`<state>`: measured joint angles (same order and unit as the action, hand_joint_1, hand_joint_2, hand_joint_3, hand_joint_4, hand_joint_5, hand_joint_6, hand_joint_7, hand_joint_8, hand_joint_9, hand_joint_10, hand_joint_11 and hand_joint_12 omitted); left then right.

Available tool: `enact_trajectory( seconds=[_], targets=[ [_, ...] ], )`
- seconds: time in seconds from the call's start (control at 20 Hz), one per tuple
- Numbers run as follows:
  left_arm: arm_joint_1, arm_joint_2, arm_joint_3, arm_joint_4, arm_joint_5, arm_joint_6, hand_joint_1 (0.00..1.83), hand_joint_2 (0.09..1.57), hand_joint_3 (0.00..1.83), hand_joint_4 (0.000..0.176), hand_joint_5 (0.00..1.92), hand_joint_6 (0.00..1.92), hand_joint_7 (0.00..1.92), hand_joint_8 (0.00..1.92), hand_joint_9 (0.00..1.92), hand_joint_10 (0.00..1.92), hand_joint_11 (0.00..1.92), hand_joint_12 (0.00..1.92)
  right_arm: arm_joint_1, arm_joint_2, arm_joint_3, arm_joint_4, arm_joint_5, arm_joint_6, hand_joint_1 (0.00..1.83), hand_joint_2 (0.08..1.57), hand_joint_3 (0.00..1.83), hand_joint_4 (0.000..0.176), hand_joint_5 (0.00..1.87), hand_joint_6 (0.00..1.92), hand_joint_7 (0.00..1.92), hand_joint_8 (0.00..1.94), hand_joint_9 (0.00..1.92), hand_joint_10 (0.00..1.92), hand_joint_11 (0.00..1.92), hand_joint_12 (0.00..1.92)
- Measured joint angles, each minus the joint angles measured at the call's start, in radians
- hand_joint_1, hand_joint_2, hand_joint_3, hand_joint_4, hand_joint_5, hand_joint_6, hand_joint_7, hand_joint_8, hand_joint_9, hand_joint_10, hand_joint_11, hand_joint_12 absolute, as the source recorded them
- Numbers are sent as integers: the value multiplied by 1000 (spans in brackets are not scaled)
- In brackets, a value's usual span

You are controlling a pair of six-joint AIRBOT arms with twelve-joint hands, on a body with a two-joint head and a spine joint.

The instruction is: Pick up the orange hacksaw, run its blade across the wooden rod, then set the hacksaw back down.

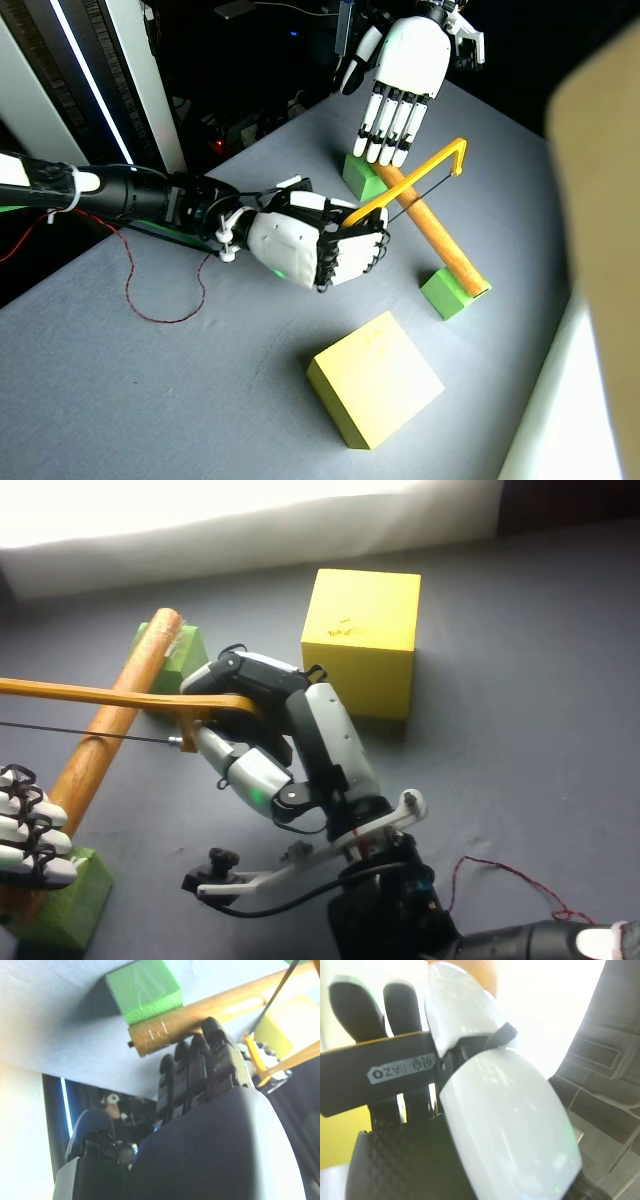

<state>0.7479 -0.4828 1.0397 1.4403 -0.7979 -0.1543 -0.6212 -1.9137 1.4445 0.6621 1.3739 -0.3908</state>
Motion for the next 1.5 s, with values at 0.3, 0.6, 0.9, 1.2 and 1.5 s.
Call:
enact_trajectory(
  seconds=[0.3,0.6,0.9,1.2,1.5],
  targets=[
    [0,-4,10,0,1,0,138,1271,0,0,181,2,194,1,173,5,0,453,28,-42,31,2,-49,-2,1375,1137,4,0,810,989,927,1053,970,1309,999,1346],
    [3,-10,32,-1,-9,0,101,1270,0,0,182,1,196,3,179,3,0,491,33,-54,40,3,-47,-4,1370,1151,1,0,779,1039,912,1069,941,1349,979,1391],
    [11,-13,45,-2,-22,0,97,1281,2,0,169,3,177,1,141,4,0,360,-14,3,-7,-12,-15,-4,1372,1144,0,0,821,993,915,1063,944,1344,973,1385],
    [16,-13,50,-1,-27,0,131,1275,0,0,170,5,169,7,142,6,0,383,-69,99,-99,-5,15,-13,1374,1139,0,0,835,977,917,1065,953,1324,992,1363],
    [16,-13,50,-1,-27,0,80,1297,3,0,142,1,133,1,98,0,0,285,-117,210,-213,-26,26,-33,1375,1135,0,0,842,972,923,1052,959,1311,1000,1347]
  ],
)
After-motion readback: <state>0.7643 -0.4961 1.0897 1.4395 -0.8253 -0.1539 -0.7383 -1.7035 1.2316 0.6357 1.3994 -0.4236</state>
